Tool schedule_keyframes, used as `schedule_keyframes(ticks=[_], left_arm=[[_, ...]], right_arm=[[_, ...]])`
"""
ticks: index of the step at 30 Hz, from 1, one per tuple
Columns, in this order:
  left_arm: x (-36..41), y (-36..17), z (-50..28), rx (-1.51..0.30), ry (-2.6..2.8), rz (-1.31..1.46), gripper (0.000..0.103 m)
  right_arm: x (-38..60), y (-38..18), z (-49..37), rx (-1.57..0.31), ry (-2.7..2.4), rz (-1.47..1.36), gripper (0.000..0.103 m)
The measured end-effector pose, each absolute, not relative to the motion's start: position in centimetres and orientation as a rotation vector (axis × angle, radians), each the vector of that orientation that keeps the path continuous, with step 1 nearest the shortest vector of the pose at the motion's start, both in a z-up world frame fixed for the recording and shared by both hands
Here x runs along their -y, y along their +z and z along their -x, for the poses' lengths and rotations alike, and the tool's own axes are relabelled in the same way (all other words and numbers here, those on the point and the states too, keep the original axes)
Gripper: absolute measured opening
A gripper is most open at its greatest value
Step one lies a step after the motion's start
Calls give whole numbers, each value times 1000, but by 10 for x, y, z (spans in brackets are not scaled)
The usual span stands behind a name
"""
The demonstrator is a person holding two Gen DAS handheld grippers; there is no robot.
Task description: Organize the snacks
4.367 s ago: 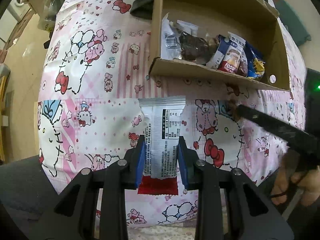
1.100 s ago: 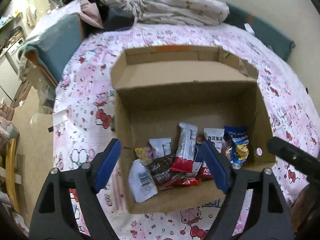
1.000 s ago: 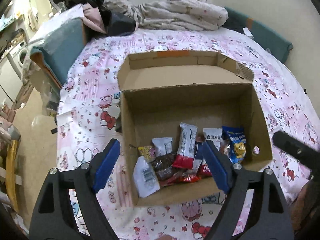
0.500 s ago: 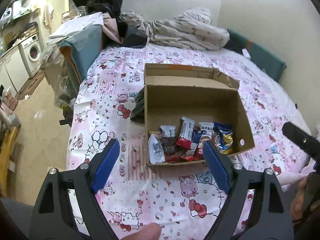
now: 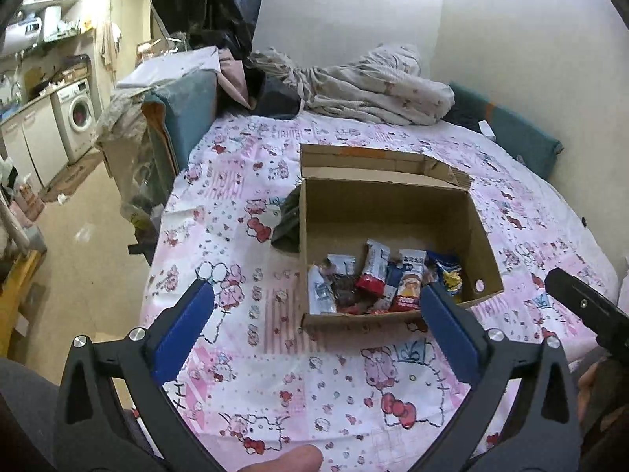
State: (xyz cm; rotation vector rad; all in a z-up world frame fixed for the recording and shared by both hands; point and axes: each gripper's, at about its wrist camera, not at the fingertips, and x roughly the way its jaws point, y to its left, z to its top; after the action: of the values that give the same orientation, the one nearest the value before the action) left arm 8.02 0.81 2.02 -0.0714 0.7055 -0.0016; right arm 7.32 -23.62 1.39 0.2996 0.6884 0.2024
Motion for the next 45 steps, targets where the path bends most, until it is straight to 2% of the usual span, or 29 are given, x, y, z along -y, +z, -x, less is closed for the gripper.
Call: schedule_keyframes(ticks=[13,45], left_arm=[[-8,10,-82,-744,-5,80,103],[0,10,-82,-744,-23,74,103]], right_arm=[[216,4,-77,-703,176,-169,103],[215,5,-76,-703,171,-164,103]])
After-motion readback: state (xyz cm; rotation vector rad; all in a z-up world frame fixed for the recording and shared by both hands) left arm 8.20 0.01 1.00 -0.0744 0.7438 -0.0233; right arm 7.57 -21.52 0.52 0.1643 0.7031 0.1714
